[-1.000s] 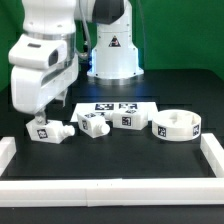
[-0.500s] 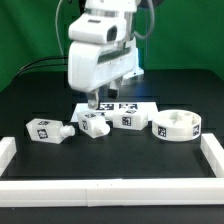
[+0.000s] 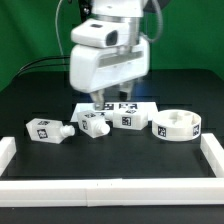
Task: Assemble stool
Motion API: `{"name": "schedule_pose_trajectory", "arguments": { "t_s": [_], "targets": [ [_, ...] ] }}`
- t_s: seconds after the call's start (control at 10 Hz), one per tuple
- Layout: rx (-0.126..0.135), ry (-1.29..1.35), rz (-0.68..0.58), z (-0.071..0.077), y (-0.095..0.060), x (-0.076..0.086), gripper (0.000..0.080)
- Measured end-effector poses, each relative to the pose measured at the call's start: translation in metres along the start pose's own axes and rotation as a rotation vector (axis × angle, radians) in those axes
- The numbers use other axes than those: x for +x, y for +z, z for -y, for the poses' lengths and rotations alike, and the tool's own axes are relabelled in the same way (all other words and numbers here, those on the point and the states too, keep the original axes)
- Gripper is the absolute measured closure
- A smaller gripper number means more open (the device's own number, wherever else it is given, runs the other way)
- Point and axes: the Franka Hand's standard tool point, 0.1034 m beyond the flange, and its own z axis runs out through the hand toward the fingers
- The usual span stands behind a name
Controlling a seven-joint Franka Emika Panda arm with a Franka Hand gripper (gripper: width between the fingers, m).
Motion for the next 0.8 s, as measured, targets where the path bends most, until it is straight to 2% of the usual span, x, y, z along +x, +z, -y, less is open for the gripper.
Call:
{"name": "schedule_pose_trajectory", "arguments": {
  "t_s": [0.1,0.2,0.3,0.4,0.7,0.8],
  "targets": [
    [0.010,0.107,-0.014,0.015,-0.001,0.017,0.0151],
    [0.040,0.237,-0.030,0.022,0.000,0.027,0.0151],
    [0.054,0.290,-0.044,0.022,0.001,0.032,0.0151],
    [0.044,0.268,-0.057,0.020,0.004,0.030,0.0151],
    [0.046,0.269,-0.055,0.021,0.004,0.030,0.0151],
    [0.053,0.360,-0.056,0.026,0.007,0.032,0.0151]
  ]
}}
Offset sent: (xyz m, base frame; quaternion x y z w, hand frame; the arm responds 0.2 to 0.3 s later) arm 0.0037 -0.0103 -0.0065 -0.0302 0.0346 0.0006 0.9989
